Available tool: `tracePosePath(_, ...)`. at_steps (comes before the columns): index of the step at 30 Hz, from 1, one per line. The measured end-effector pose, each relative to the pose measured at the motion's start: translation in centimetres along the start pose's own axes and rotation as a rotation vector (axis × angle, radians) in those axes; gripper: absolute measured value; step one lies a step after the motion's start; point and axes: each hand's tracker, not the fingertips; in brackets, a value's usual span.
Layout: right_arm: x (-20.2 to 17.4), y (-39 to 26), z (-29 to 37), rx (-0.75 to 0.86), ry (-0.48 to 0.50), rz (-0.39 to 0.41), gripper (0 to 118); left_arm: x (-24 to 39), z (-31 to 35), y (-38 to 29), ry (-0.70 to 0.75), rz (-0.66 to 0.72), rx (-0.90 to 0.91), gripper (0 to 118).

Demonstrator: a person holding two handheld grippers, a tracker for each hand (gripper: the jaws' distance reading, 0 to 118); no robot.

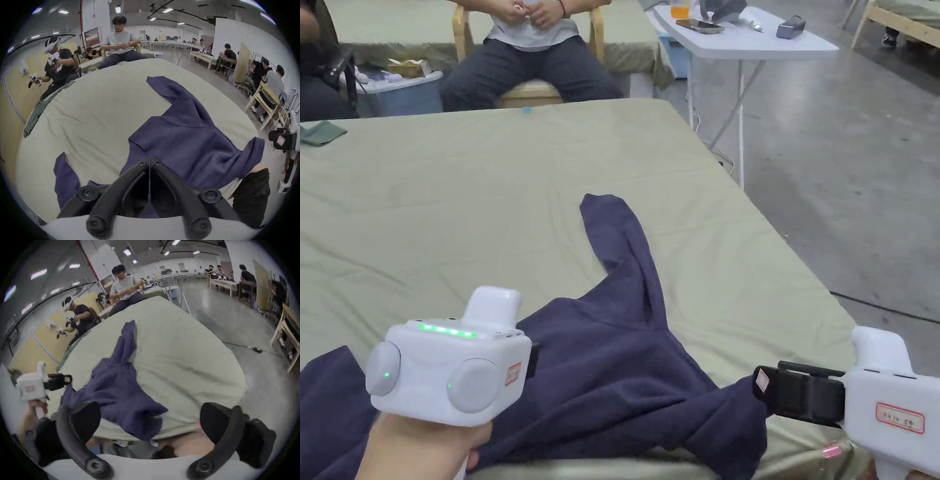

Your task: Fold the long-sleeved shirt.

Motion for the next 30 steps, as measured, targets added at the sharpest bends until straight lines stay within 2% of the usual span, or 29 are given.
tracePosePath(2, 0.1, 0.6, -1.0, 0.004, -0.021, -0.048, 118, 0.1, -0.3, 0.1, -0.002, 0.010, -0.020, 4)
tracePosePath(6, 0.1, 0.3, -4.4, -0.102, -0.097, -0.112, 118, 0.1, -1.4, 0.9, 0.011, -0.020, -0.056, 4)
tracePosePath(7, 0.3, 0.1, -5.1, -0.129, -0.122, -0.123, 95, -0.5, -2.0, 1.3, 0.015, -0.024, -0.054, 4)
tracePosePath(8, 0.4, -0.1, -5.7, -0.146, -0.133, -0.125, 43, -0.5, -2.2, 1.6, 0.014, -0.023, -0.055, 4)
tracePosePath(9, 0.4, -0.3, -6.2, -0.136, -0.147, -0.125, 18, -0.5, -2.5, 1.9, 0.012, -0.016, -0.057, 5)
tracePosePath(11, 1.2, -0.5, -7.2, -0.152, -0.173, -0.188, 18, -1.0, -3.5, 2.6, 0.001, -0.001, -0.071, 5)
tracePosePath(12, 1.4, -0.1, -7.4, -0.134, -0.117, -0.179, 18, -1.3, -4.1, 3.1, -0.003, 0.002, -0.075, 6)
tracePosePath(13, 1.3, 0.3, -7.6, -0.112, -0.109, -0.159, 18, -1.3, -4.6, 3.6, 0.006, -0.001, -0.073, 13)
tracePosePath(14, 1.0, -0.1, -6.5, -0.063, -0.121, -0.106, 18, -1.4, -5.1, 4.2, 0.017, -0.006, -0.073, 35)
tracePosePath(15, 0.7, -0.4, -5.7, -0.056, -0.117, -0.077, 18, -1.9, -5.9, 4.9, 0.022, -0.010, -0.072, 86)
tracePosePath(16, 0.5, -0.2, -5.5, -0.044, -0.110, -0.064, 18, -2.1, -6.5, 5.7, 0.020, -0.011, -0.074, 117)
tracePosePath(18, 0.5, 0.6, -5.1, -0.031, -0.083, -0.059, 18, -2.3, -8.5, 7.5, -0.018, -0.010, -0.124, 118)
tracePosePath(19, 0.5, 1.0, -5.1, -0.025, -0.090, -0.046, 18, -2.5, -9.3, 8.6, -0.080, -0.014, -0.042, 118)
tracePosePath(20, 0.5, 1.3, -5.1, -0.021, -0.094, -0.039, 18, -2.6, -10.0, 9.5, -0.060, -0.014, -0.074, 118)
tracePosePath(25, 1.4, 2.1, -6.4, -0.028, -0.120, -0.010, 18, -2.1, -15.4, 11.9, -0.057, -0.230, -0.116, 118)
tracePosePath(28, 2.1, 2.1, -7.0, -0.055, -0.108, -0.038, 18, -1.5, -18.3, 11.0, -0.179, -0.281, -0.171, 118)
tracePosePath(30, 2.3, 1.9, -6.9, -0.058, -0.105, -0.037, 18, -0.9, -19.8, 10.5, -0.156, -0.292, -0.176, 114)
